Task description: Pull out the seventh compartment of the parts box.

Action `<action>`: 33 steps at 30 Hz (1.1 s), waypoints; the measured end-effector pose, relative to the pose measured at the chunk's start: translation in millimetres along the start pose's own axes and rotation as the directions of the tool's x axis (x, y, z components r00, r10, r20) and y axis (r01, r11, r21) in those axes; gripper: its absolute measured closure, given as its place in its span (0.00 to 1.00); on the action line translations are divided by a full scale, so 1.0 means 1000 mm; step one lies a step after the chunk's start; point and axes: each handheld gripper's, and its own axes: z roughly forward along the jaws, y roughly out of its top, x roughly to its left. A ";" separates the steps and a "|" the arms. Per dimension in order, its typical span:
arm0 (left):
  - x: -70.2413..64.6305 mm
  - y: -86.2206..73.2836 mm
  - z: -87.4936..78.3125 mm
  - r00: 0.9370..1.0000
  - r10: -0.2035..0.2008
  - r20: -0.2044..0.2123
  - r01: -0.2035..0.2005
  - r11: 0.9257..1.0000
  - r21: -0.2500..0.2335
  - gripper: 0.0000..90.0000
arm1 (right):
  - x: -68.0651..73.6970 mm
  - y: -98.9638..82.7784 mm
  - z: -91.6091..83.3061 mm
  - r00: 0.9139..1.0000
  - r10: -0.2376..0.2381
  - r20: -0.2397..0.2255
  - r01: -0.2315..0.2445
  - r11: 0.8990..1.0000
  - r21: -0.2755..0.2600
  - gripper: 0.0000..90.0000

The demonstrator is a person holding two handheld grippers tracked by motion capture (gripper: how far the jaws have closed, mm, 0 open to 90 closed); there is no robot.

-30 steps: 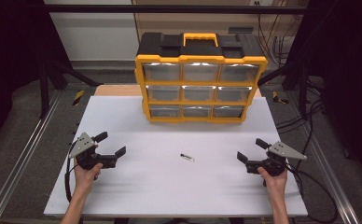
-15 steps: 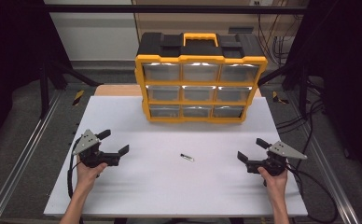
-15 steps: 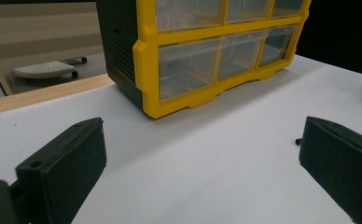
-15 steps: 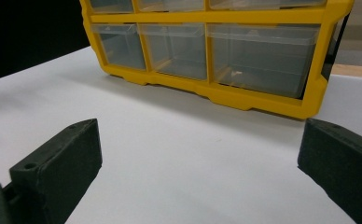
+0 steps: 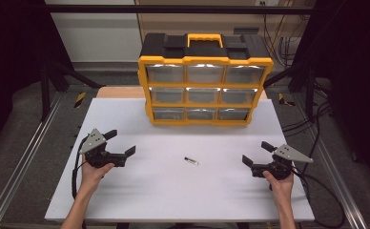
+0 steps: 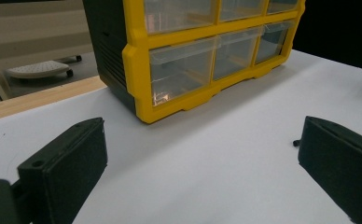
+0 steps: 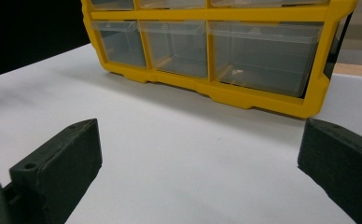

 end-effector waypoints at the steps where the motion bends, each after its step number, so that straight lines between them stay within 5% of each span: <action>1: 0.000 0.000 0.001 1.000 0.002 0.002 -0.002 1.000 0.002 0.02 | 0.000 0.000 0.000 1.000 -0.001 0.000 0.001 1.000 0.000 0.00; 33: -0.004 0.027 0.022 0.995 0.099 0.017 -0.100 0.994 0.051 0.03 | 0.001 0.000 0.001 1.000 -0.008 -0.001 0.008 1.000 0.009 0.00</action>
